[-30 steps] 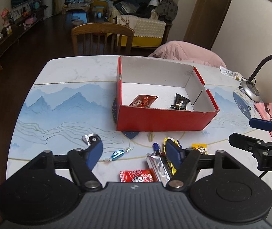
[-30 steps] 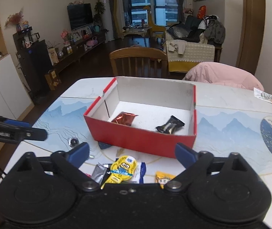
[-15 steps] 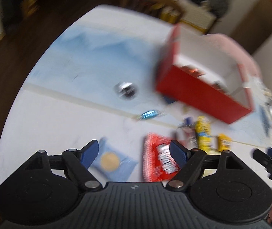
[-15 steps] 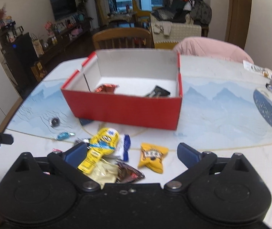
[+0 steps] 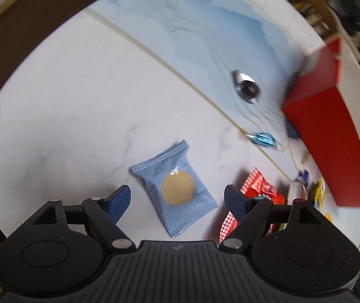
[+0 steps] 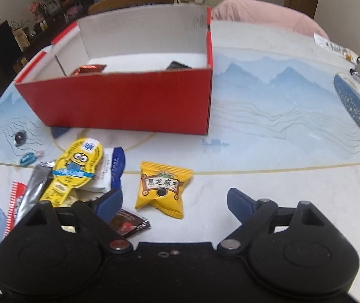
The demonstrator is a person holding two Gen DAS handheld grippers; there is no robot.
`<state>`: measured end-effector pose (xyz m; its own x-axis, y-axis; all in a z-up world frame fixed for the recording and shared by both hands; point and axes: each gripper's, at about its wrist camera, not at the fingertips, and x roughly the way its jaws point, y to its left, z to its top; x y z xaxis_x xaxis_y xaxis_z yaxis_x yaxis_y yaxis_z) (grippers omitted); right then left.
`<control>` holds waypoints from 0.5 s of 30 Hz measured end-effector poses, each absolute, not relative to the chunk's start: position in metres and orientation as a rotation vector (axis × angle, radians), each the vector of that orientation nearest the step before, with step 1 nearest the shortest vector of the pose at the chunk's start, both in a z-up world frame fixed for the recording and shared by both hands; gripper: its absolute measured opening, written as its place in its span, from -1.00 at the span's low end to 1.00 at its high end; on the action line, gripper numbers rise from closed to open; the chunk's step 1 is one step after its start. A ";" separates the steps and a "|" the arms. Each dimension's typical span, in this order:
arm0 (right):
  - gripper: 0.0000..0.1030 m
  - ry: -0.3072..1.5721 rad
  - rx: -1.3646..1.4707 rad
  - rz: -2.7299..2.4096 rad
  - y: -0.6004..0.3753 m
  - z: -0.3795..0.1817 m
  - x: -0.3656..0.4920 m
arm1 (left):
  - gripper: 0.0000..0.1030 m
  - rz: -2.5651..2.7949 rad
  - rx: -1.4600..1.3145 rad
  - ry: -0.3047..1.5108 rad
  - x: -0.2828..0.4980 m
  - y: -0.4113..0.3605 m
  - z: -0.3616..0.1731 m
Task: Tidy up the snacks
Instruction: 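Grasp the blue cookie packet with the left tool while the right tool grasps the yellow sesame packet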
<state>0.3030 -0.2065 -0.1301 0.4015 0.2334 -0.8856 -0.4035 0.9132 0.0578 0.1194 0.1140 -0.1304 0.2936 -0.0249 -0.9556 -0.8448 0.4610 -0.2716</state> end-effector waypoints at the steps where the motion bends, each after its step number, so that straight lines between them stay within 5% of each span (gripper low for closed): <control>1: 0.70 1.092 -0.175 0.410 -0.206 -0.132 0.304 | 0.58 0.688 -0.961 1.149 0.119 0.115 -0.133; 15: 0.46 1.136 -0.228 0.434 -0.188 -0.151 0.325 | 0.58 0.815 -0.983 1.124 0.133 0.110 -0.141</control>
<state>0.3246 -0.1879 -0.1508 0.3502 0.2175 -0.9111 -0.4453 0.8944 0.0424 0.1327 0.1104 -0.1408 0.2471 0.0434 -0.9680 -0.9066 0.3630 -0.2151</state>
